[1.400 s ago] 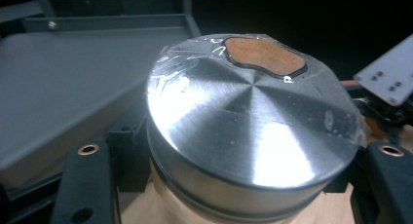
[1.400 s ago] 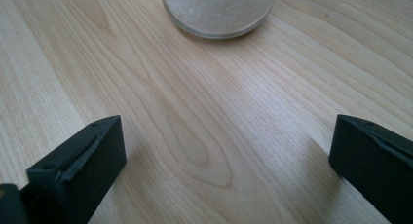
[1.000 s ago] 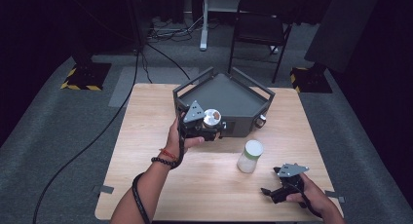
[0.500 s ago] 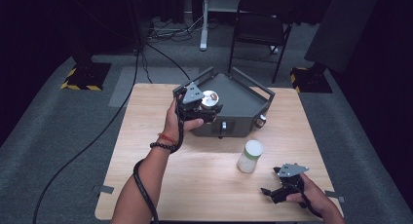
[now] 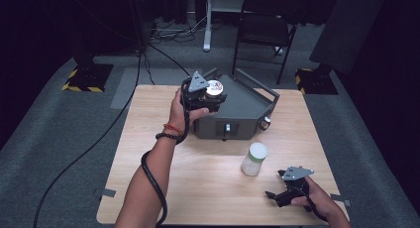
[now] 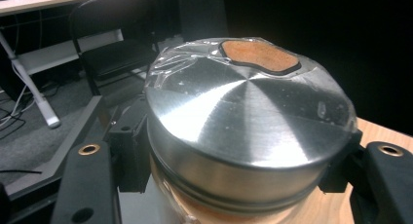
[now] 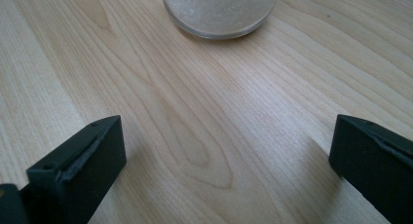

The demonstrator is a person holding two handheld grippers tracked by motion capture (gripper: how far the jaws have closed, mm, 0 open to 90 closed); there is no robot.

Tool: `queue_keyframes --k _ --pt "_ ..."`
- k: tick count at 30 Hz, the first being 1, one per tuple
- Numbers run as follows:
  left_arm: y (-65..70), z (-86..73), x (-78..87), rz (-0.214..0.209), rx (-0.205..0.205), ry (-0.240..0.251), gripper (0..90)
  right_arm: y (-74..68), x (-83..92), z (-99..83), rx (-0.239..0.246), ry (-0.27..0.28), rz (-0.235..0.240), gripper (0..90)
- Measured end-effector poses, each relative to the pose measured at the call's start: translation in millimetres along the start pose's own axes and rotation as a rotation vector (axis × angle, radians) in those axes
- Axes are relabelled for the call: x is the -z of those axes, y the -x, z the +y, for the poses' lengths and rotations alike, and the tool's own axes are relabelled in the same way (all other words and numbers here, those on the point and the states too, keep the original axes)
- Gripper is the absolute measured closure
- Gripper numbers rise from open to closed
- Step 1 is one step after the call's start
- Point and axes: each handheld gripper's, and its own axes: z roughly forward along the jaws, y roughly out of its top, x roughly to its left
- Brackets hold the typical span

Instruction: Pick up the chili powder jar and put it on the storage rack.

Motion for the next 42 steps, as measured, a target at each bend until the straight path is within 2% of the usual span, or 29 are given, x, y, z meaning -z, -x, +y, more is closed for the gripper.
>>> queue_keyframes --k 4,13,17,19,22,28,31,42 --pt "-2.1 2.3 -8.9 0.024 -0.004 -0.005 31.5 -0.6 0.0 0.0 -0.001 0.000 -0.001 0.0" --pt "-8.6 0.4 -23.2 0.044 0.022 -0.012 31.5 -0.5 0.0 0.1 0.000 -0.001 0.001 0.0" --pt "-7.6 1.7 -32.1 0.073 0.014 -0.045 31.6 -0.5 0.0 0.1 0.000 -0.001 0.001 0.0" --pt "-10.7 0.4 -34.7 0.073 0.039 -0.042 31.6 -0.5 0.0 0.1 0.001 -0.001 0.001 0.0" --pt "-12.5 0.0 -37.8 0.086 0.044 -0.057 31.6 -0.4 0.0 0.1 0.001 -0.001 0.001 0.0" --pt "-17.5 -10.2 -40.0 0.106 0.090 -0.053 31.6 -0.4 0.0 0.1 0.001 0.000 0.002 0.0" --pt "-22.6 -20.4 -42.6 0.107 0.126 -0.043 31.6 -0.4 0.0 0.0 0.000 0.000 0.002 0.0" --pt "-22.9 -33.4 -52.7 0.110 0.142 -0.059 31.6 -0.2 0.0 0.0 0.001 0.000 0.003 0.0"
